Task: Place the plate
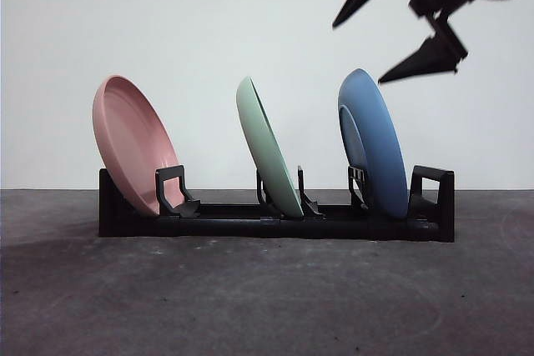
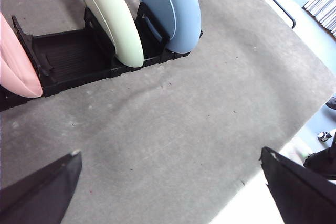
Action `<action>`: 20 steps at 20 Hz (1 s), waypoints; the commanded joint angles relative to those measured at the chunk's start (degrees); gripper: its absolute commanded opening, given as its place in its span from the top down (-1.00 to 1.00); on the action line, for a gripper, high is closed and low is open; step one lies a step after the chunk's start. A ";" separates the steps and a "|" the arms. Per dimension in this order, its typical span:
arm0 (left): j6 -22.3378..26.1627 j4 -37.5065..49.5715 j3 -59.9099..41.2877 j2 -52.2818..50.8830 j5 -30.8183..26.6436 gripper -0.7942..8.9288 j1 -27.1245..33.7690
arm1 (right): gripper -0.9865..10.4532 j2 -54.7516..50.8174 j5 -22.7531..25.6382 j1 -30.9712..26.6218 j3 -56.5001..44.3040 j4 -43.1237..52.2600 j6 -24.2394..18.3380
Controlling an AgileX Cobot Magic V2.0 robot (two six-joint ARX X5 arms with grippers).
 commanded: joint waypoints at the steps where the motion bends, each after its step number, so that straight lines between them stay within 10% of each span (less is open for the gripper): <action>1: 0.13 -0.15 1.29 -0.66 0.24 -0.32 -0.26 | 0.06 2.93 -0.26 0.24 1.29 1.66 0.31; 9: -0.07 -0.42 1.29 -1.46 0.24 -0.32 -0.26 | 0.68 5.09 -0.74 0.24 1.29 1.75 0.66; 20: -0.07 -0.48 1.29 -1.46 0.24 -0.32 -0.26 | 0.81 3.34 -3.04 0.09 1.29 1.81 4.81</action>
